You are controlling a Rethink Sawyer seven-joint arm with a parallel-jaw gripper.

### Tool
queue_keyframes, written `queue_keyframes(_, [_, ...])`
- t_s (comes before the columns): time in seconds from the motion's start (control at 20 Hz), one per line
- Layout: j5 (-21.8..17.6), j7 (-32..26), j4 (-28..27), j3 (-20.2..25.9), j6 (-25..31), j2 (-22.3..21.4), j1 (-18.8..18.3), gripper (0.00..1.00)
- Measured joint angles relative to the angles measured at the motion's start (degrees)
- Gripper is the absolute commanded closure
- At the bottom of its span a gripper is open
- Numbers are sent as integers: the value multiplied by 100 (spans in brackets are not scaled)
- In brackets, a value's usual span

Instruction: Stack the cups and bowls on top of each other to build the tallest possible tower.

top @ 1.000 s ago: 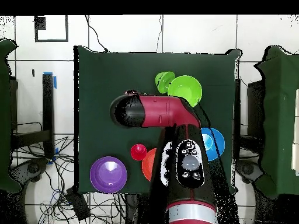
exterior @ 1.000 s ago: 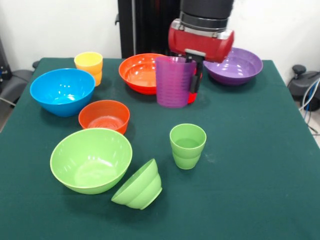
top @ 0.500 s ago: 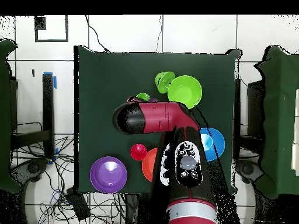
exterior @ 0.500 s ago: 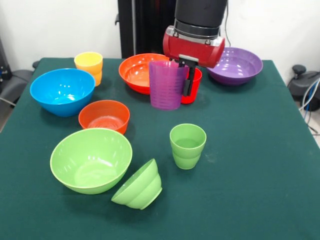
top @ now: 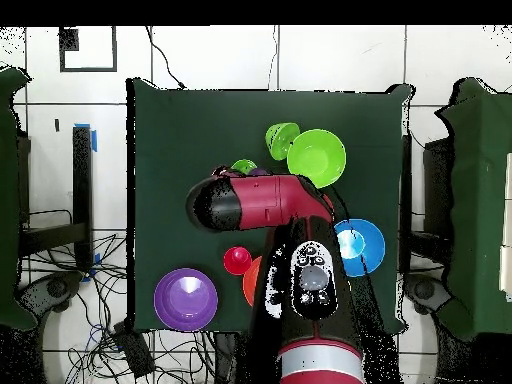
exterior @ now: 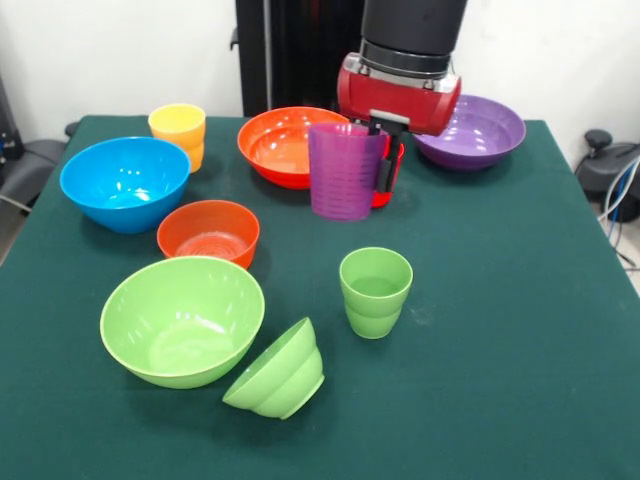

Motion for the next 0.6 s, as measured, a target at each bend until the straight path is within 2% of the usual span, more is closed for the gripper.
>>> queue_keyframes(0.6, [0, 0, 0, 0, -23, -1, 189, 100])
